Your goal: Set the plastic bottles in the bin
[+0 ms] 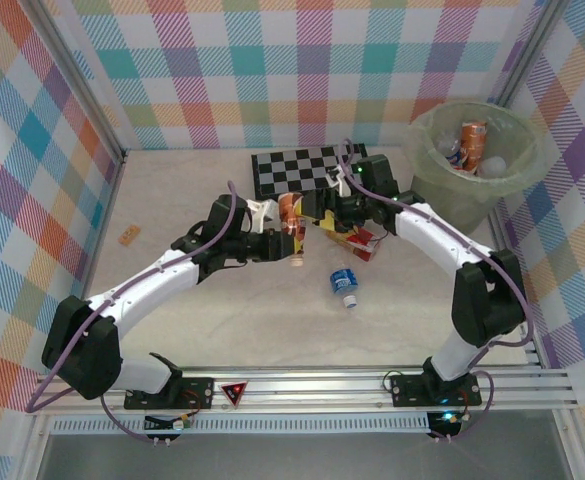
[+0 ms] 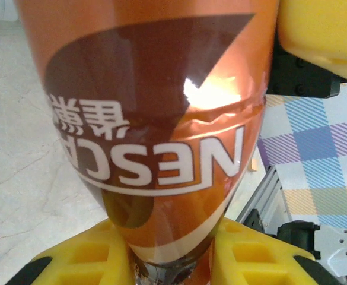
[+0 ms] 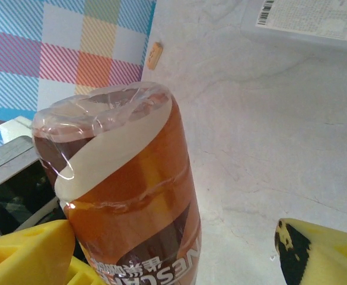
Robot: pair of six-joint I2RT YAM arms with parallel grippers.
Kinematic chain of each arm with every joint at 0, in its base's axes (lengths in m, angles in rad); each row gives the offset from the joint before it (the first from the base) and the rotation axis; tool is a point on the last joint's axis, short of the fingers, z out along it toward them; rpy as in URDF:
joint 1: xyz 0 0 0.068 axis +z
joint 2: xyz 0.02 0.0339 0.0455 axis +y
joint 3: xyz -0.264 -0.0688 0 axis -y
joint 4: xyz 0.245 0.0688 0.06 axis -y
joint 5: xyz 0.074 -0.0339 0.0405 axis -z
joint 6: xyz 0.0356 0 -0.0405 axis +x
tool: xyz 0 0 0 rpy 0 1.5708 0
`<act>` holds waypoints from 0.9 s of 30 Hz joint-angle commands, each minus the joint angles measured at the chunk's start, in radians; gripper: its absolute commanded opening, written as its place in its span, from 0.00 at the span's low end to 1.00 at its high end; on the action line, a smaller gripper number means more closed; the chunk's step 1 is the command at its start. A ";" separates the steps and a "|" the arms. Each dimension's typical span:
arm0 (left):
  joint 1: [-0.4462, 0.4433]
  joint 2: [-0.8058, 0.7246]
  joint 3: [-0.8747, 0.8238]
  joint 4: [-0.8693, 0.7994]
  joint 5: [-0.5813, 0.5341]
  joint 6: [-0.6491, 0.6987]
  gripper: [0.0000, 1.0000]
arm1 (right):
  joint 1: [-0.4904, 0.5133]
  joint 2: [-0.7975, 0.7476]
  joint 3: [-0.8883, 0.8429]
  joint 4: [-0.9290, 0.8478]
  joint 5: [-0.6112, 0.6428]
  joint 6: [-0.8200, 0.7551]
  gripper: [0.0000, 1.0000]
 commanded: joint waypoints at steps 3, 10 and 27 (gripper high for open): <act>0.009 0.032 -0.007 0.110 0.069 -0.023 0.20 | 0.029 0.010 0.014 0.099 -0.067 0.024 0.87; 0.006 0.076 -0.007 0.169 0.083 -0.061 0.20 | 0.037 0.020 0.008 0.114 -0.074 0.034 0.78; 0.005 0.087 -0.028 0.189 0.065 -0.067 0.35 | 0.018 -0.025 0.013 0.086 0.094 -0.009 0.50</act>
